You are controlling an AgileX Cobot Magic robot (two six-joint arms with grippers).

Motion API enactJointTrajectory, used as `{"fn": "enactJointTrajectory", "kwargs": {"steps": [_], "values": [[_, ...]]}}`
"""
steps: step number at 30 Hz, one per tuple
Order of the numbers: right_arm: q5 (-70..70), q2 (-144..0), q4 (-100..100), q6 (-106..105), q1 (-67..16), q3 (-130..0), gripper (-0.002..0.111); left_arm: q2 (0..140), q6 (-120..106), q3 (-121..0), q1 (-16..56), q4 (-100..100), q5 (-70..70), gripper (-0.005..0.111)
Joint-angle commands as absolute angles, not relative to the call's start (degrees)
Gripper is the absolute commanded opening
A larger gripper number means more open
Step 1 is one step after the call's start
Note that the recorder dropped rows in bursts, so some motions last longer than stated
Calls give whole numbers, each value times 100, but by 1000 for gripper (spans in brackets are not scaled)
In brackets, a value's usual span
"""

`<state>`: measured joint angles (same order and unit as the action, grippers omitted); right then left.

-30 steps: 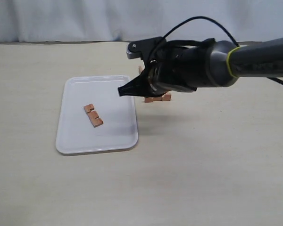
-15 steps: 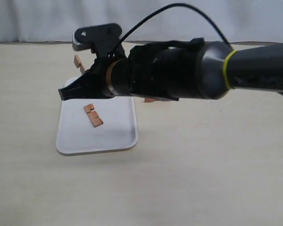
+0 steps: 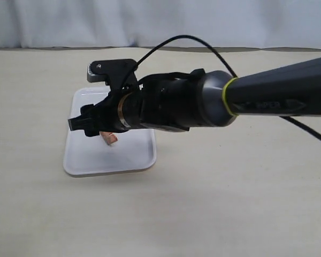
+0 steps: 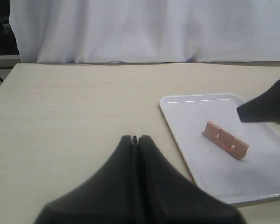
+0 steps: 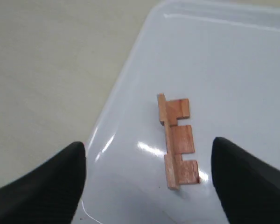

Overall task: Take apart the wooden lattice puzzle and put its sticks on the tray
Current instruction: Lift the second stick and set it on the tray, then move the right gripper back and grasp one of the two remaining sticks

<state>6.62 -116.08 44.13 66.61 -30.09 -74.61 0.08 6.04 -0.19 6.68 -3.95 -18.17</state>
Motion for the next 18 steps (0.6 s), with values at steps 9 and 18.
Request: {"fn": "enactJointTrajectory", "kwargs": {"steps": [9,18], "values": [[3142,-10816,3527,4118,-2276,-7456,85,0,618,0,670,-399,-1764,0],[2850,-11266,2144,3399,-1460,-7456,97,0,618,0,670,-399,-1764,0]]}}
